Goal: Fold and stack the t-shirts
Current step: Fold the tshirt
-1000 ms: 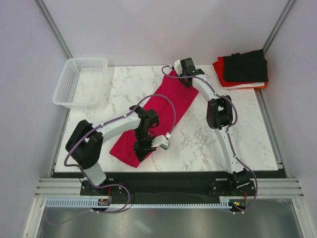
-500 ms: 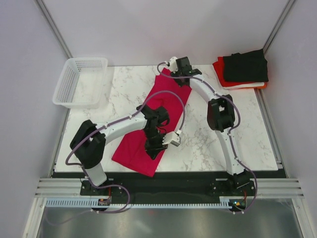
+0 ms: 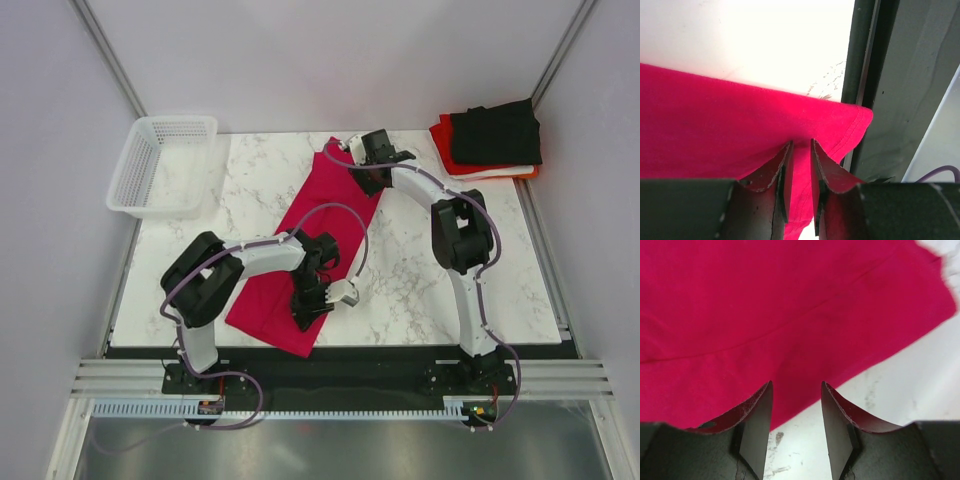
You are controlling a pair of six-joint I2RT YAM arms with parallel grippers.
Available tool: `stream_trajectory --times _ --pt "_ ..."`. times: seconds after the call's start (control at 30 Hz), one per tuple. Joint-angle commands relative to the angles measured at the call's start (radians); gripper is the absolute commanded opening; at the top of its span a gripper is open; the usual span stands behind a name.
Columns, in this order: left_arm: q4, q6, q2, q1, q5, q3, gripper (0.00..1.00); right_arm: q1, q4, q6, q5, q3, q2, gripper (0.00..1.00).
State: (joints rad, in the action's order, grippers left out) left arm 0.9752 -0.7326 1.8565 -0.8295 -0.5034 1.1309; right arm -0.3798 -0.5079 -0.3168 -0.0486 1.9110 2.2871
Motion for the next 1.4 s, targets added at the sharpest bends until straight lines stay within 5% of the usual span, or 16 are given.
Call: stream_trajectory --times 0.0,0.53,1.37 --pt "-0.084 0.016 0.049 0.001 0.013 -0.007 0.27 -0.002 -0.006 0.027 0.030 0.009 0.038 0.51" --pt "-0.049 0.085 0.303 -0.016 -0.086 0.404 0.27 0.001 -0.051 -0.070 -0.037 0.494 0.399 0.53" --pt "-0.049 0.190 0.405 -0.094 -0.164 0.526 0.28 -0.004 -0.012 -0.051 -0.023 0.484 0.359 0.57"
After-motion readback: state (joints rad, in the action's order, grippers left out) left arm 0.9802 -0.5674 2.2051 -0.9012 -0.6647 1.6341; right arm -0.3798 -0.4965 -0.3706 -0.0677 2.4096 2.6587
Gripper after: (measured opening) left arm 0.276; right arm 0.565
